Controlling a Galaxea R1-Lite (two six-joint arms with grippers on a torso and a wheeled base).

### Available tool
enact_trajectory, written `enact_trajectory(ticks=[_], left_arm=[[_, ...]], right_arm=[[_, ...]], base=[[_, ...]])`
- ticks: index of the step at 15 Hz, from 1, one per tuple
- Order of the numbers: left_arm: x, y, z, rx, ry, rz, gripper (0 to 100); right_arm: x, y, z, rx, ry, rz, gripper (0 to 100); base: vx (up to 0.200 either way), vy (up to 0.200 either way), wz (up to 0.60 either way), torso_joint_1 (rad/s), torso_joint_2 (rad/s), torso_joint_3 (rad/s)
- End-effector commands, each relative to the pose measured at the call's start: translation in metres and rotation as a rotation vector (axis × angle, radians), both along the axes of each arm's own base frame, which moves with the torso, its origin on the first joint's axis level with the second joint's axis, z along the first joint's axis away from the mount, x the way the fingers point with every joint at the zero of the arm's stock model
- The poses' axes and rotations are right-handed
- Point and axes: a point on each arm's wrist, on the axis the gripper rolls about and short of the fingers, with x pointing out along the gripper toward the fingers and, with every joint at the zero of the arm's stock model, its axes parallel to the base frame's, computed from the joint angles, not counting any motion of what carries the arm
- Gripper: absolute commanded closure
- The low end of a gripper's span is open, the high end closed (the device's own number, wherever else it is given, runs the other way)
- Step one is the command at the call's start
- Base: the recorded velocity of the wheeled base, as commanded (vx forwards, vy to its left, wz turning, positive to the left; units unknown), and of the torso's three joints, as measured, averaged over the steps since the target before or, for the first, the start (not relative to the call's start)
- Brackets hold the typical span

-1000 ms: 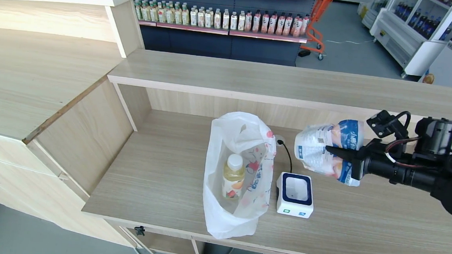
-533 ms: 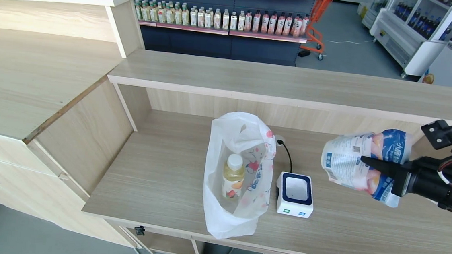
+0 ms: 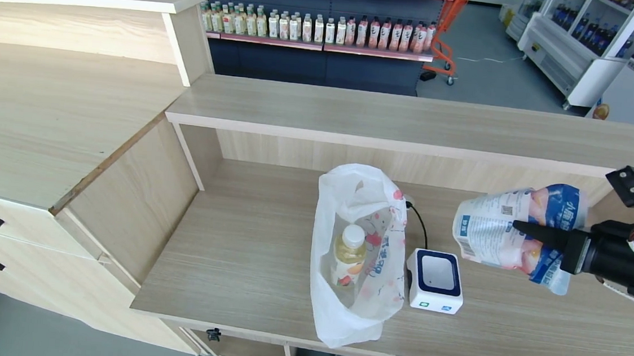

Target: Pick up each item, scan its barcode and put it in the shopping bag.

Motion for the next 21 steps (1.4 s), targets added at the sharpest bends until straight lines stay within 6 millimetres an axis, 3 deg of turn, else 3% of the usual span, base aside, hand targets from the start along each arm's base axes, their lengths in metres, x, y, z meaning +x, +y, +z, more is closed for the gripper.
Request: enact_trajectory(ticks=[1,3,4,5,6,12,15,21], left_arm=[[0.0,0.0,0.0,0.0,-0.001,0.001,0],[0.0,0.0,0.0,0.0,-0.001,0.001,0],[0.0,0.0,0.0,0.0,-0.001,0.001,0],[0.0,0.0,0.0,0.0,-0.001,0.001,0],[0.0,0.0,0.0,0.0,-0.001,0.001,0],[0.0,0.0,0.0,0.0,-0.001,0.001,0],[0.0,0.0,0.0,0.0,-0.001,0.002,0],[0.0,0.0,0.0,0.0,-0.001,0.001,0]], right_arm=[[0.035,-0.003,0.008,-0.004,0.037,-0.027,100],[0.055,-0.003,0.005,-0.001,0.112,-0.026,100],[0.055,-0.003,0.005,-0.001,0.112,-0.026,100],[0.08,0.007,-0.007,0.008,0.187,0.008,100],[0.085,0.012,-0.01,0.017,0.201,0.019,100],[0.121,0.091,-0.014,0.057,0.211,0.217,100],[0.136,0.117,-0.023,0.044,0.212,0.266,100],[0.149,0.13,-0.056,-0.006,0.27,0.222,100]], base=[[0.0,0.0,0.0,0.0,0.0,0.0],[0.0,0.0,0.0,0.0,0.0,0.0],[0.0,0.0,0.0,0.0,0.0,0.0],[0.0,0.0,0.0,0.0,0.0,0.0],[0.0,0.0,0.0,0.0,0.0,0.0],[0.0,0.0,0.0,0.0,0.0,0.0],[0.0,0.0,0.0,0.0,0.0,0.0],[0.0,0.0,0.0,0.0,0.0,0.0]])
